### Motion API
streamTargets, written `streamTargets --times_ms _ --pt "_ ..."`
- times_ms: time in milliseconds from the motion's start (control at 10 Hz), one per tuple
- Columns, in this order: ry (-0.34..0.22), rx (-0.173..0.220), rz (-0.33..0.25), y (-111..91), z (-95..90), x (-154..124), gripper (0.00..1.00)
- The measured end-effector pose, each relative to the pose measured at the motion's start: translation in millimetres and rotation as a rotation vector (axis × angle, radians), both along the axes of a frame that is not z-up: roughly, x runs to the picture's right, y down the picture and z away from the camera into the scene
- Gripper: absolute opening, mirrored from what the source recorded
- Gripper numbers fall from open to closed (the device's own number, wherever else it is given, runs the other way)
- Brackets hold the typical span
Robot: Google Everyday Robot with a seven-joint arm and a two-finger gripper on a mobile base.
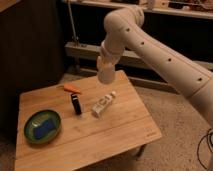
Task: Place the ceramic cup over the eraser
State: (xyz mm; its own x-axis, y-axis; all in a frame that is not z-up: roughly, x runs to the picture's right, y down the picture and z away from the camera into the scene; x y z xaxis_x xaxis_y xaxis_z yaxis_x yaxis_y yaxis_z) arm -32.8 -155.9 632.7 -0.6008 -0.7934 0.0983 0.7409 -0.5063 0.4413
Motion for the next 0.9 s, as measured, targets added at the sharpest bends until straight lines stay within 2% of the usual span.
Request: streamTargets --times_ms 100,200,400,600,700,900 --pt "-0.051 0.015 -0.05 -20.5 -10.7 -22.7 0.0" --pt "-0.123 0.03 -0.132 -41.2 -23.6 -58.1 0.0" --pt "-0.184 0.023 -0.212 -51.7 -36.9 -96.4 0.0" --pt "-0.23 -0.01 -0.276 -53.7 -49.6 -126.0 0.0" --pt "-0.245 -0.028 -0.296 -50.6 -50.3 -137.8 0.0" --pt "-0.261 -0.054 -0.314 -36.8 -41.7 -144.8 0.0"
